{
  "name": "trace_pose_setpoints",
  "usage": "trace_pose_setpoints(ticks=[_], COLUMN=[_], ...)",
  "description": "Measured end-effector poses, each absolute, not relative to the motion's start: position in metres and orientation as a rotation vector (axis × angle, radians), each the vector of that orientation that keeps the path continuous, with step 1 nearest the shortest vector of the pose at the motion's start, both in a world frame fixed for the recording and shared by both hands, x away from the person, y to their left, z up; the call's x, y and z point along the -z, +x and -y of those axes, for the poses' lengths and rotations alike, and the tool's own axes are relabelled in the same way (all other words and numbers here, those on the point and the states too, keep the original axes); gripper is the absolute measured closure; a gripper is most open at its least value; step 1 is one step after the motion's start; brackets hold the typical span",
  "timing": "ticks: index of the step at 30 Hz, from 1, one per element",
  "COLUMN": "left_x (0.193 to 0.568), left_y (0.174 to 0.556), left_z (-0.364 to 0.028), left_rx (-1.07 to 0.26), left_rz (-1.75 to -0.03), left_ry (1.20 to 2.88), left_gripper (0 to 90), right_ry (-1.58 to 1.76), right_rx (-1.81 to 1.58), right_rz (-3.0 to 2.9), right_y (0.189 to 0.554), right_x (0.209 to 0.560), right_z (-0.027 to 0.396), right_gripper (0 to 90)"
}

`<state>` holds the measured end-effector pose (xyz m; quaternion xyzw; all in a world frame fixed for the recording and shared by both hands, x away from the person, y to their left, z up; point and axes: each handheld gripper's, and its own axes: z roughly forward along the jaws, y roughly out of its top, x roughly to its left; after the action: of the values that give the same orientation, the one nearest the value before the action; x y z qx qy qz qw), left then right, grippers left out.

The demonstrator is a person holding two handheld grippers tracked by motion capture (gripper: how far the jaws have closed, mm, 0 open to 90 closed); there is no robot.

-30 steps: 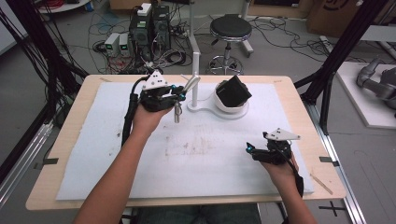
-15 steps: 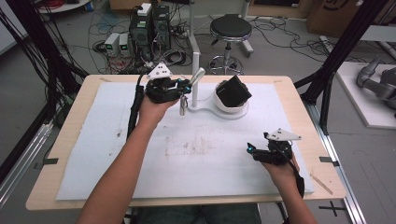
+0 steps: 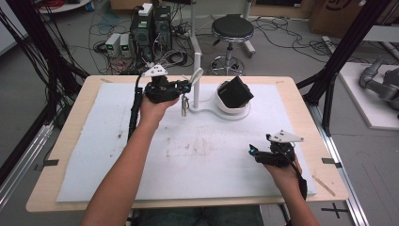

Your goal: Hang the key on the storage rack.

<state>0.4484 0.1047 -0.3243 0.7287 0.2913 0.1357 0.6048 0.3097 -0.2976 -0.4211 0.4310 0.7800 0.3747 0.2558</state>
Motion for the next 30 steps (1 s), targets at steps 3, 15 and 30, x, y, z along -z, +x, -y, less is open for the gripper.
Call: trace_pose_setpoints(ticks=[3, 15, 30], left_x=[0.327, 0.332, 0.341], left_y=[0.45, 0.457, 0.463], left_z=[-0.103, -0.105, -0.106], left_rx=[-0.313, -0.286, -0.249], left_rz=[-0.682, -0.717, -0.739], left_ry=[1.703, 1.659, 1.635], left_gripper=[74.6, 74.6, 74.5], right_ry=[1.17, 1.17, 1.173], right_rx=[-1.014, -1.016, -1.013], right_rz=[-2.121, -2.122, -2.126], right_y=[0.31, 0.31, 0.308], right_x=[0.421, 0.422, 0.422], right_z=[0.297, 0.298, 0.298], right_gripper=[21.5, 21.6, 21.5])
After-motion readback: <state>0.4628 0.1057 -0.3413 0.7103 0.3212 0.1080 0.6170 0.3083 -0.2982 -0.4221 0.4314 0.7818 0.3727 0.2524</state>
